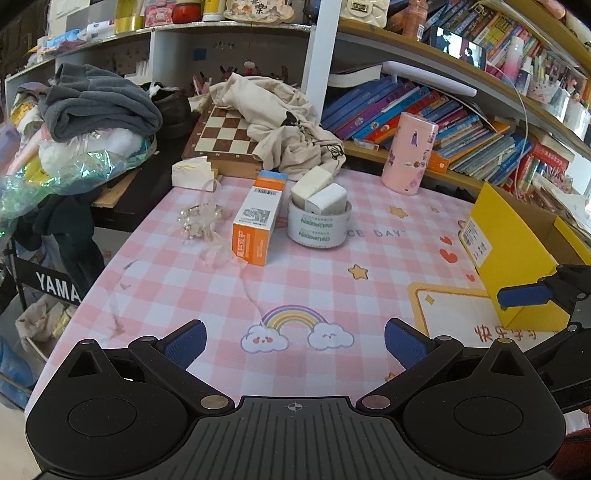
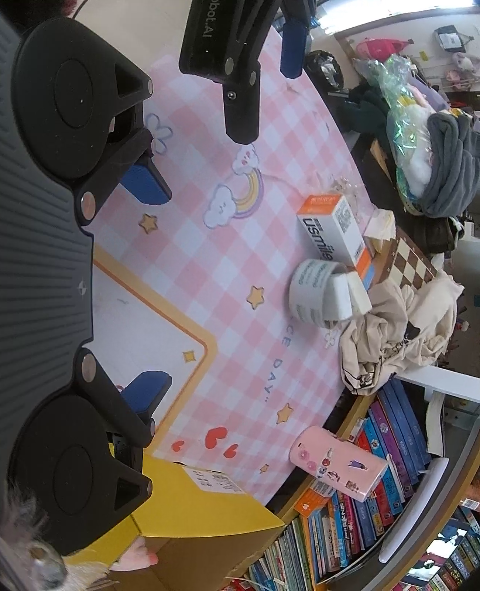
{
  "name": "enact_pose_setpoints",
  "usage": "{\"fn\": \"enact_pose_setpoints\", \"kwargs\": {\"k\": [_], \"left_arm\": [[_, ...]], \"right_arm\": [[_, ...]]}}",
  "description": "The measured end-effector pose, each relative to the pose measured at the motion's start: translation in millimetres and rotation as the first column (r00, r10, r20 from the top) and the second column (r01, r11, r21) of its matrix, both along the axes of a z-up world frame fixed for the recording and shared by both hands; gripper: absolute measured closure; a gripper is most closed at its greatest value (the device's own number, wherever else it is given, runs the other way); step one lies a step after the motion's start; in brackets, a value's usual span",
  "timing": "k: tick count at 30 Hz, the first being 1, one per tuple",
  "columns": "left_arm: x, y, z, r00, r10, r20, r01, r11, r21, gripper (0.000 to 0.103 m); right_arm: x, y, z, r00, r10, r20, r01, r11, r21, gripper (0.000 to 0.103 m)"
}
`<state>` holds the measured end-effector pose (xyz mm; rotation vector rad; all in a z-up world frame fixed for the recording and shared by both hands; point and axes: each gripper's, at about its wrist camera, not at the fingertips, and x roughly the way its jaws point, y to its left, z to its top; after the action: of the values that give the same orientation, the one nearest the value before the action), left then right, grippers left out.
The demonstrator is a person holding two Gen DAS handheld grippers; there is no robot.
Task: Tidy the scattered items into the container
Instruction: 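Withdraw both open tools from the box back toward the table items, then close the left tool on the usmile box while the right tool grasps a white eraser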
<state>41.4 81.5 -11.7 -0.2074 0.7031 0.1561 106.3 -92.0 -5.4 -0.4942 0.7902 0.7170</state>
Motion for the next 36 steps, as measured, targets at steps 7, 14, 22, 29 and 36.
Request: {"fn": "enact_pose_setpoints", "kwargs": {"k": [7, 14, 22, 29, 36], "left_arm": [[14, 9, -1, 0.999, 0.045, 0.016, -0.044, 0.999, -0.018, 0.000], [32, 12, -5, 0.999, 0.052, -0.002, -0.052, 0.999, -0.005, 0.000], [55, 15, -9, 0.999, 0.033, -0.031, -0.032, 0.999, 0.020, 0.001], [81, 27, -11, 1.000, 0.011, -0.027, -0.010, 0.999, 0.034, 0.010], [105, 43, -12, 0.999, 0.024, -0.027, -0.023, 0.999, 0.049, 0.027]], "right_arm": [[19, 2, -2, 1.000, 0.001, 0.004, -0.001, 1.000, 0.019, 0.006], [42, 8, -6, 1.000, 0.012, -0.014, -0.011, 0.999, 0.036, 0.006], [71, 22, -14, 0.998, 0.023, -0.058, -0.018, 0.997, 0.071, 0.006], [101, 44, -21, 0.997, 0.039, -0.061, -0.032, 0.994, 0.107, 0.006], [129, 69, -28, 0.995, 0.076, -0.059, -0.068, 0.989, 0.134, 0.007]]}}
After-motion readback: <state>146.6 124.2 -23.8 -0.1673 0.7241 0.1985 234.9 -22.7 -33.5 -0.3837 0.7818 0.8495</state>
